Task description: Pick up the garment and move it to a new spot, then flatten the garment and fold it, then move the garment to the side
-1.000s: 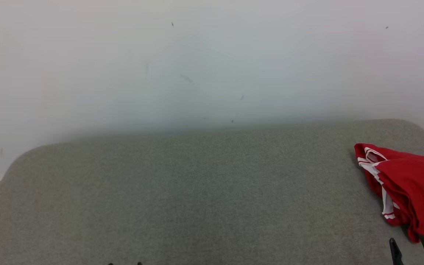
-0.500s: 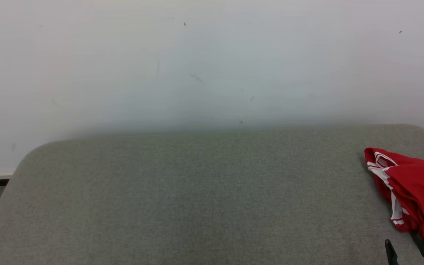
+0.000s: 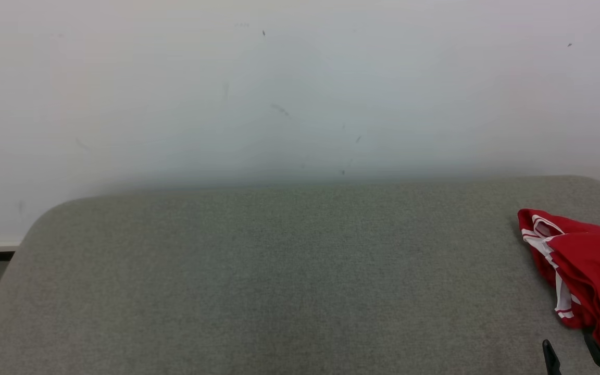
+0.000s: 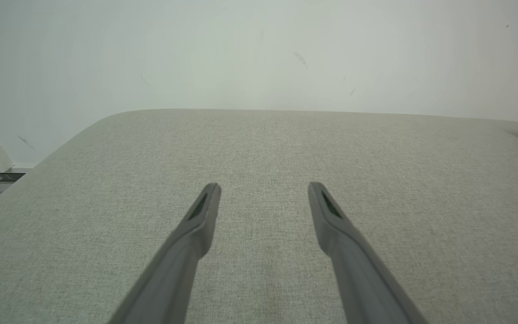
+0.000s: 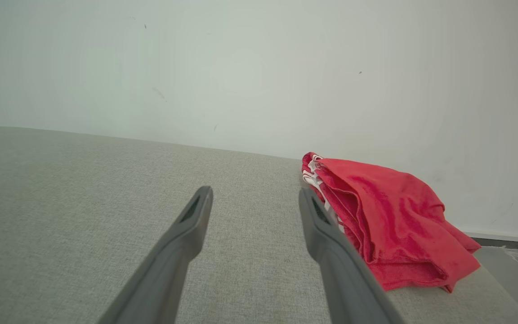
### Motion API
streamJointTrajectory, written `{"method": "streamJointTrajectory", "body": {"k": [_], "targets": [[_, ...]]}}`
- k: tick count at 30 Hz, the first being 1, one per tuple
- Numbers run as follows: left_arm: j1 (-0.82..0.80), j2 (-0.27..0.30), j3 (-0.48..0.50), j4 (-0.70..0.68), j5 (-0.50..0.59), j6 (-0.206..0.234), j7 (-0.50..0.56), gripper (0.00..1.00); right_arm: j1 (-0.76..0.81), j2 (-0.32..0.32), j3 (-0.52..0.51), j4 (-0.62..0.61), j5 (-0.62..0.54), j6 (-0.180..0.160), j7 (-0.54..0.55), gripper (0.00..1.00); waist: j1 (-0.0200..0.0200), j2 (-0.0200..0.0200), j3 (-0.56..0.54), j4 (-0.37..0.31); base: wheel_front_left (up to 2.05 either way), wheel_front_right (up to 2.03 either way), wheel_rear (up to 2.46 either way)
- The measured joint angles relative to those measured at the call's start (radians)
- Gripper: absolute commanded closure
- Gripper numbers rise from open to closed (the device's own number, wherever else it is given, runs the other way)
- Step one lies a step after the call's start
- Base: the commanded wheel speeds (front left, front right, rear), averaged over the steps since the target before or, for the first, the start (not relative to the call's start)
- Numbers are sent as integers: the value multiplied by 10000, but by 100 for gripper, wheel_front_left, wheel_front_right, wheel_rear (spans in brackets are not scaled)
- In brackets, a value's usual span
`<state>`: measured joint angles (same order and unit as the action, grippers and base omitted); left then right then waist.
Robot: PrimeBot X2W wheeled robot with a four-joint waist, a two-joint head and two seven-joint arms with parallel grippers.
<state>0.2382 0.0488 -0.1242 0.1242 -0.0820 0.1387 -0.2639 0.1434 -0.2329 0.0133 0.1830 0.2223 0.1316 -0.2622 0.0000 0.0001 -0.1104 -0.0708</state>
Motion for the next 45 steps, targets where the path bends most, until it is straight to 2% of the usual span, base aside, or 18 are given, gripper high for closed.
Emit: {"method": "streamJointTrajectory", "body": {"k": [40,41,45], "targets": [[106,0,35,-351,-176,382,0,0,0,313,-201,165,309,0,-2,0,0,0,-10,52,0,0,0],[106,-6,27,-309,-174,380,0,100,14,336,-194,205,307,0,0,100,-1,-1,-10,52,0,0,0],[182,-31,-58,21,-174,380,2,100,117,556,-132,543,303,2,56,100,0,-1,-8,53,0,0,0]]}}
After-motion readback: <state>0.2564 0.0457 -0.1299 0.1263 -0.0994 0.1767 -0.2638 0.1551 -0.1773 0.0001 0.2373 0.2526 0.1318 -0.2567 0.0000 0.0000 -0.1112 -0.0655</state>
